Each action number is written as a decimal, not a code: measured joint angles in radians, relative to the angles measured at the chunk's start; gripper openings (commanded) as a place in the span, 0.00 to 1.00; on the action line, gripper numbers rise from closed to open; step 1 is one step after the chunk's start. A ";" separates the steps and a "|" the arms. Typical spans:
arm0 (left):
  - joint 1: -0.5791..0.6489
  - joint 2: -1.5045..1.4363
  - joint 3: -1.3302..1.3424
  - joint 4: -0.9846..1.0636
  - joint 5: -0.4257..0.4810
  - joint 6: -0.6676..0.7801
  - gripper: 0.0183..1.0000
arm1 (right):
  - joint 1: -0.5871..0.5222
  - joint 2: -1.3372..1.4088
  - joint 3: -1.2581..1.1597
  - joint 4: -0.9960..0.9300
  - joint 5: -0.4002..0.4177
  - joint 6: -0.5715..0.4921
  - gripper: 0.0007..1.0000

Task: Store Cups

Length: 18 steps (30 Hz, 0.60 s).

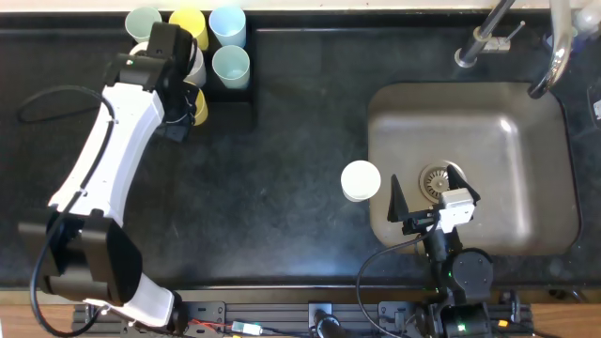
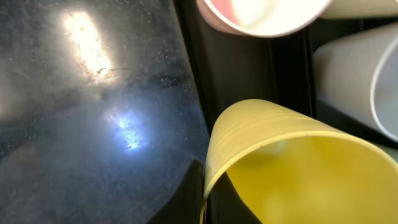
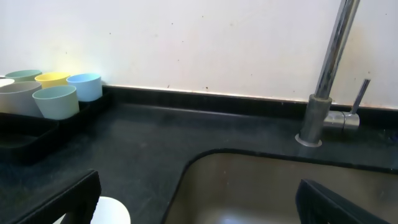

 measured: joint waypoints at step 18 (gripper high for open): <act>0.012 0.072 -0.008 0.074 -0.016 -0.059 0.02 | 0.000 0.000 0.000 0.000 0.000 0.000 1.00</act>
